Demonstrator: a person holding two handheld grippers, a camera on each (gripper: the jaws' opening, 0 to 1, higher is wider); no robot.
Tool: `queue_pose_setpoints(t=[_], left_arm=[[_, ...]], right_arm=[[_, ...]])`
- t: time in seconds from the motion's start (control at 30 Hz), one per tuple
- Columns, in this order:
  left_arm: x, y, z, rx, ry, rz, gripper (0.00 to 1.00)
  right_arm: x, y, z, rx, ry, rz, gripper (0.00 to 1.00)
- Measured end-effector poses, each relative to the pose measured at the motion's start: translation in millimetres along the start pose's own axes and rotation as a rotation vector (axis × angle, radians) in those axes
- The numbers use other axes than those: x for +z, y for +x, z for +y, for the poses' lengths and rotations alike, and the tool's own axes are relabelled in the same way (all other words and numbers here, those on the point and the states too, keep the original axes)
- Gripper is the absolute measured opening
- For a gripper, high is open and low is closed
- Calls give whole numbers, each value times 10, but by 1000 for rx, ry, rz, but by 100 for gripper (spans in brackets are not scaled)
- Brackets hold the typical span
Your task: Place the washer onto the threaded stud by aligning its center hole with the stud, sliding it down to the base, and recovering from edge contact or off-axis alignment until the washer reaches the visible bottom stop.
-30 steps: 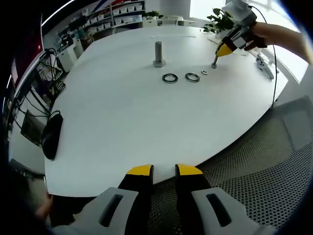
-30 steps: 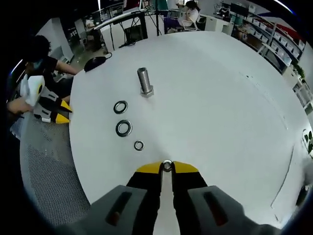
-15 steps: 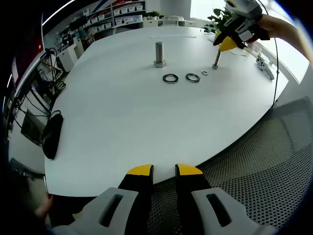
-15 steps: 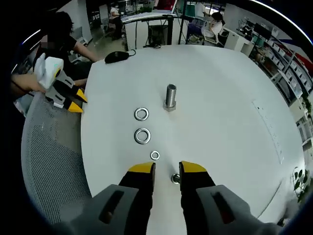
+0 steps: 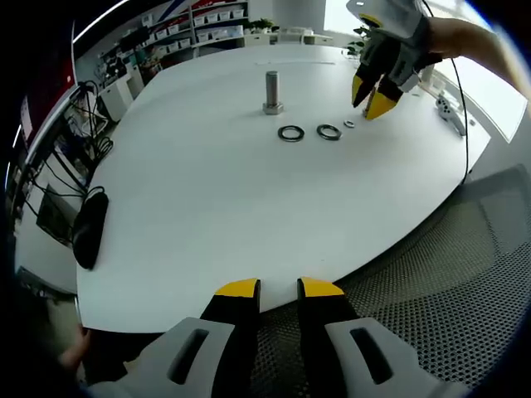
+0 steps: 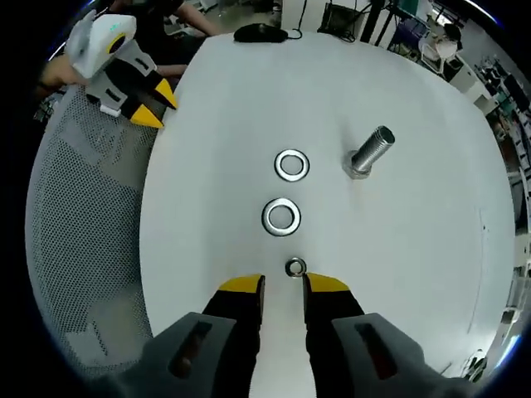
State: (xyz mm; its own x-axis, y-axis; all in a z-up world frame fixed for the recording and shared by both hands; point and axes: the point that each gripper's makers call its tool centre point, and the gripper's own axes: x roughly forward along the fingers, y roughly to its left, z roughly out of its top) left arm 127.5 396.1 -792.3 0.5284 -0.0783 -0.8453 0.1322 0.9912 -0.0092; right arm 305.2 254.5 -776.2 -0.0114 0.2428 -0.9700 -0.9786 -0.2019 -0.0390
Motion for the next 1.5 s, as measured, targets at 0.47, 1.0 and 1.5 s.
queue_pose_setpoints(t=[0.47, 1.0, 1.5], left_arm=[[0, -4, 1, 1, -1, -2, 16], [5, -7, 3, 1, -1, -2, 16], [2, -5, -3, -2, 5, -1, 15]], right_arm=[[-69, 218, -118, -11, -16, 96, 22], [-61, 249, -73, 27, -44, 91, 19], [-52, 249, -45, -68, -90, 117, 16]])
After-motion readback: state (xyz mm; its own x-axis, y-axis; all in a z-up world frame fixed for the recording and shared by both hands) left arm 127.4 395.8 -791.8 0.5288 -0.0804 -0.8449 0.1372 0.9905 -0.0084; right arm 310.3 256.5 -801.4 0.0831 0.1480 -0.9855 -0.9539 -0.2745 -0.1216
